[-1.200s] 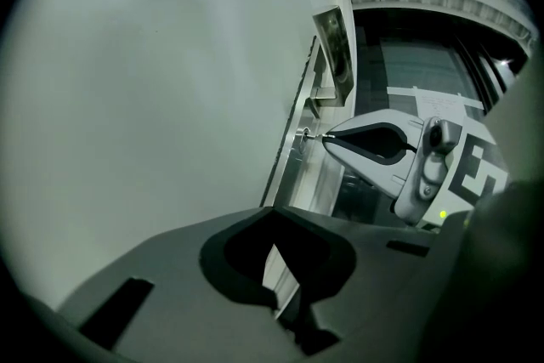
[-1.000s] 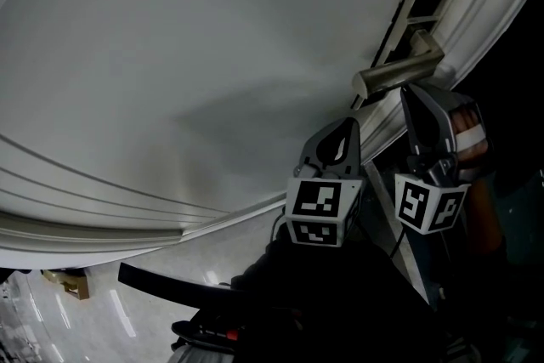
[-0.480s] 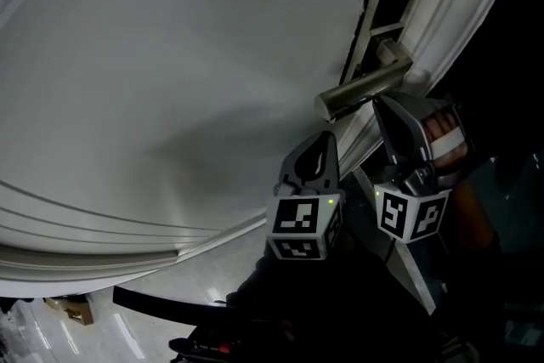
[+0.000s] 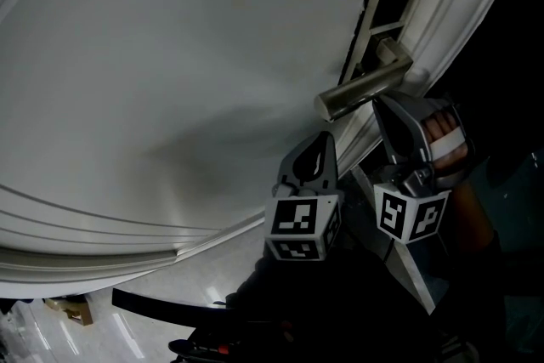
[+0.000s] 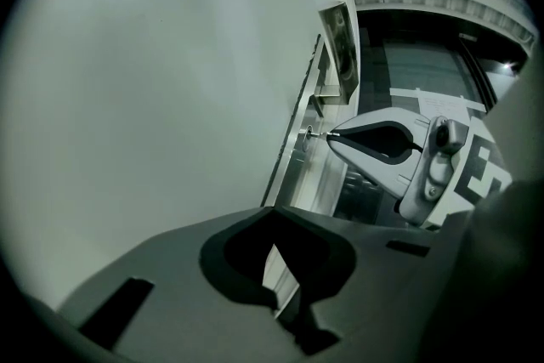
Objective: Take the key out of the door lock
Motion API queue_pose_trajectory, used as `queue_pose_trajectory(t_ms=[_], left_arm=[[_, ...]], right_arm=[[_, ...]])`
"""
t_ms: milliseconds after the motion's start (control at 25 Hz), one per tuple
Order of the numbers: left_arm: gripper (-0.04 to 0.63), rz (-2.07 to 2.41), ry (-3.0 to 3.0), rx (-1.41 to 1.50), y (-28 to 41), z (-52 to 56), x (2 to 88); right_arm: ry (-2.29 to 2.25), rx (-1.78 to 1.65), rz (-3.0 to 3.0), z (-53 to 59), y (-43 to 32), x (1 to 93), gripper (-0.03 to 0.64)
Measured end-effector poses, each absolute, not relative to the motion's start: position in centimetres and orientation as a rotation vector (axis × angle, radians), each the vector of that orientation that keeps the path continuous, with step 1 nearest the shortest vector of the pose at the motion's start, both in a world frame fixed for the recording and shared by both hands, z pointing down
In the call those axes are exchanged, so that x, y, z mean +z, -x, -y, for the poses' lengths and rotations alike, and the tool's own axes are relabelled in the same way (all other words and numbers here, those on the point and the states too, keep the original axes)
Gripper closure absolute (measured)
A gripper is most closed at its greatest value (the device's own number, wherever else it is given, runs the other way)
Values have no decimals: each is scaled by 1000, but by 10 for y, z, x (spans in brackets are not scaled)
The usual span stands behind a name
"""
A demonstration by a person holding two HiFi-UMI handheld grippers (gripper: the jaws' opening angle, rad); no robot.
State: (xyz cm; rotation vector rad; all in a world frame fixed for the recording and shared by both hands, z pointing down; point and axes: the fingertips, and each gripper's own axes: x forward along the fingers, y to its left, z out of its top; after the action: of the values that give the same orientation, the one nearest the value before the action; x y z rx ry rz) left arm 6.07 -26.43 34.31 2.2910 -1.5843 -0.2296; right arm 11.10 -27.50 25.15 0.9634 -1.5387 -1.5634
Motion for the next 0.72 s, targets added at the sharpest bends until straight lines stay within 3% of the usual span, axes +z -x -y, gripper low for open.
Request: queue_pose_trajectory(t_ms=[720], left_arm=[[595,1567,-2293,-225,-64,267,343]], right_arm=[[-969,-1552,1553,273,-112,252,606]])
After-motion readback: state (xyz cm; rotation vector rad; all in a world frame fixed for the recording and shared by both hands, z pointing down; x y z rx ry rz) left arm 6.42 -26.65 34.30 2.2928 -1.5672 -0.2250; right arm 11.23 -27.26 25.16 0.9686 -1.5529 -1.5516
